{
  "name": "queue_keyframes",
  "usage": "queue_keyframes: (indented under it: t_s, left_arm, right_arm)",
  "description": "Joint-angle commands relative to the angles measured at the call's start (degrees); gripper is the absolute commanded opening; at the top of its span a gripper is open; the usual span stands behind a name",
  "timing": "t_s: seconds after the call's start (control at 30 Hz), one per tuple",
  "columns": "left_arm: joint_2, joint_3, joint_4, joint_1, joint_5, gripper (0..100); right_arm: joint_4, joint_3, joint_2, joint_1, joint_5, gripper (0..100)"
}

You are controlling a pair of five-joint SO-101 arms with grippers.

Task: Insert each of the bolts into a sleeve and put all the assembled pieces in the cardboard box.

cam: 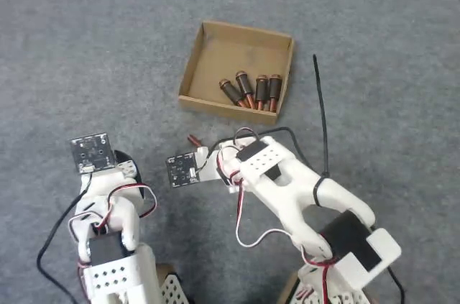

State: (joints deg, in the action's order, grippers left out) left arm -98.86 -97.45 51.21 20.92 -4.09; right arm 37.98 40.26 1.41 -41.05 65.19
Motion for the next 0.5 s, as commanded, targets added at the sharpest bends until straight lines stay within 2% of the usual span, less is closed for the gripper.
queue_keyframes:
  t_s: [0.0, 0.2, 0.47]
  left_arm:
    - [-0.4, 0.6, -0.8, 0.2, 0.5, 1]
    - [-0.4, 0.6, -0.8, 0.2, 0.5, 1]
    - [-0.4, 0.6, -0.8, 0.3, 0.5, 1]
  right_arm:
    - [-0.3, -2.5, -0.5, 0.0, 0.4, 0.4]
    - [-0.2, -2.1, -5.6, 3.9, -1.3, 0.7]
    - [-0.2, -2.0, -17.0, 11.4, -19.4, 0.7]
